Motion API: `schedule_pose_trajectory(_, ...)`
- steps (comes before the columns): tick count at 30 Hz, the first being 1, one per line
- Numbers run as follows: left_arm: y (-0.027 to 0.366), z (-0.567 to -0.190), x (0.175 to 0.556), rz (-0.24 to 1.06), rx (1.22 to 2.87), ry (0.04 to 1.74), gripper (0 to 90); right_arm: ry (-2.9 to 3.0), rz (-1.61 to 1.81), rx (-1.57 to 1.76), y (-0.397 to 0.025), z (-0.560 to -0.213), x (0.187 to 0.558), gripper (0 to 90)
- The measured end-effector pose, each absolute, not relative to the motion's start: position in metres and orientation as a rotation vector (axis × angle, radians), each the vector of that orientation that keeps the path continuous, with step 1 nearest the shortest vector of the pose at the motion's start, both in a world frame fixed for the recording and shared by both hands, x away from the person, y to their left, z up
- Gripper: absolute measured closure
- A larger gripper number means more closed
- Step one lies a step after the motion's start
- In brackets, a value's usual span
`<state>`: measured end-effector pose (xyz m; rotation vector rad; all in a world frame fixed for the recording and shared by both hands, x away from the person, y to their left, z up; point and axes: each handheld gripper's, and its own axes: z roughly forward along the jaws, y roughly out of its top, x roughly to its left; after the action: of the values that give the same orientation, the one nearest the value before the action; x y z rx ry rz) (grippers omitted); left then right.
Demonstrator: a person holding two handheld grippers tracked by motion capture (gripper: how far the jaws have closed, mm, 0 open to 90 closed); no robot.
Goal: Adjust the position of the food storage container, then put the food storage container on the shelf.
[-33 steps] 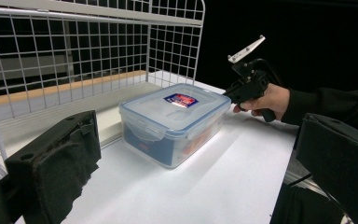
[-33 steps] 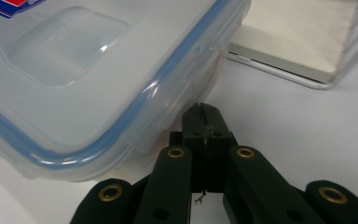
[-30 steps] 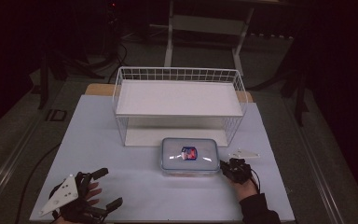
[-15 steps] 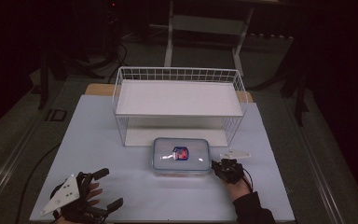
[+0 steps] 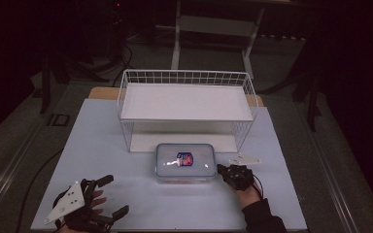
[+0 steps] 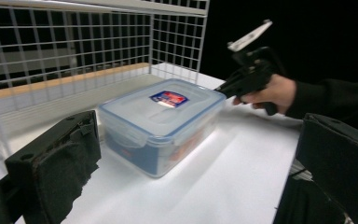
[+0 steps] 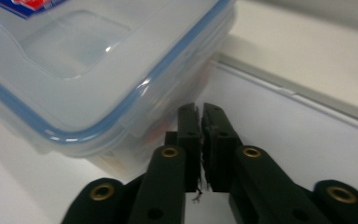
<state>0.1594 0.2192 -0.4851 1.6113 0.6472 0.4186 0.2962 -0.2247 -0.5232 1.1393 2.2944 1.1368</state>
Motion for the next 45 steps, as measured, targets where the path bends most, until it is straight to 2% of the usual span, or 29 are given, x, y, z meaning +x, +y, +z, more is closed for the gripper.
schedule_pose_trajectory(1, 0.220, -0.485, 0.160, 0.424, 1.610, 0.658, 0.0, 2.283, 1.149, 1.136, -0.228, -0.520, 0.294, 83.2)
schedule_pose_trajectory(4, 0.219, -0.482, 0.163, 0.429, 1.612, 0.683, 0.0, 2.247, 1.181, 1.128, -0.235, -0.507, 0.286, 73.4)
schedule_pose_trajectory(7, 0.219, -0.481, 0.164, 0.433, 1.616, 0.689, 0.0, 2.222, 1.208, 1.106, -0.239, -0.498, 0.278, 74.7)
schedule_pose_trajectory(8, 0.214, -0.476, 0.166, 0.425, 1.627, 0.706, 0.0, 2.207, 1.241, 1.090, -0.243, -0.490, 0.271, 65.5)
schedule_pose_trajectory(9, 0.212, -0.474, 0.167, 0.414, 1.637, 0.711, 0.0, 2.202, 1.264, 1.087, -0.244, -0.486, 0.267, 60.6)
schedule_pose_trajectory(11, 0.209, -0.471, 0.168, 0.409, 1.658, 0.718, 0.0, 2.202, 1.279, 1.078, -0.245, -0.483, 0.264, 57.5)
schedule_pose_trajectory(12, 0.205, -0.466, 0.169, 0.404, 1.675, 0.718, 0.0, 2.191, 1.322, 1.044, -0.245, -0.476, 0.257, 44.4)
schedule_pose_trajectory(13, 0.203, -0.463, 0.170, 0.392, 1.680, 0.714, 0.0, 2.186, 1.350, 1.027, -0.246, -0.472, 0.254, 38.1)
schedule_pose_trajectory(14, 0.203, -0.463, 0.170, 0.392, 1.680, 0.714, 0.0, 2.186, 1.350, 1.027, -0.246, -0.472, 0.254, 38.1)
schedule_pose_trajectory(15, 0.198, -0.456, 0.173, 0.381, 1.682, 0.702, 0.0, 2.189, 1.379, 1.001, -0.245, -0.465, 0.248, 23.3)
schedule_pose_trajectory(16, 0.198, -0.456, 0.173, 0.381, 1.682, 0.702, 0.0, 2.189, 1.379, 1.001, -0.245, -0.465, 0.248, 23.3)
schedule_pose_trajectory(17, 0.195, -0.452, 0.175, 0.373, 1.685, 0.696, 0.0, 2.179, 1.419, 0.974, -0.245, -0.458, 0.243, 17.4)
schedule_pose_trajectory(19, 0.188, -0.442, 0.180, 0.358, 1.698, 0.680, 0.0, 2.173, 1.436, 0.954, -0.244, -0.452, 0.241, 11.1)
schedule_pose_trajectory(24, 0.180, -0.429, 0.190, 0.378, 1.733, 0.665, 0.0, 2.115, 1.417, 0.876, -0.239, -0.440, 0.237, 11.7)
schedule_pose_trajectory(29, 0.173, -0.419, 0.202, 0.336, 1.734, 0.692, 0.0, 2.056, 1.403, 0.835, -0.236, -0.432, 0.236, 14.0)
schedule_pose_trajectory(35, 0.154, -0.416, 0.226, 0.261, 1.744, 0.747, 0.0, 2.073, 1.447, 0.823, -0.231, -0.430, 0.244, 21.1)
schedule_pose_trajectory(41, 0.146, -0.425, 0.248, 0.194, 1.750, 0.815, 0.0, 2.100, 1.410, 0.868, -0.227, -0.434, 0.253, 18.8)
schedule_pose_trajectory(45, 0.142, -0.438, 0.265, 0.120, 1.765, 0.879, 0.0, 2.137, 1.431, 0.912, -0.225, -0.438, 0.258, 13.6)
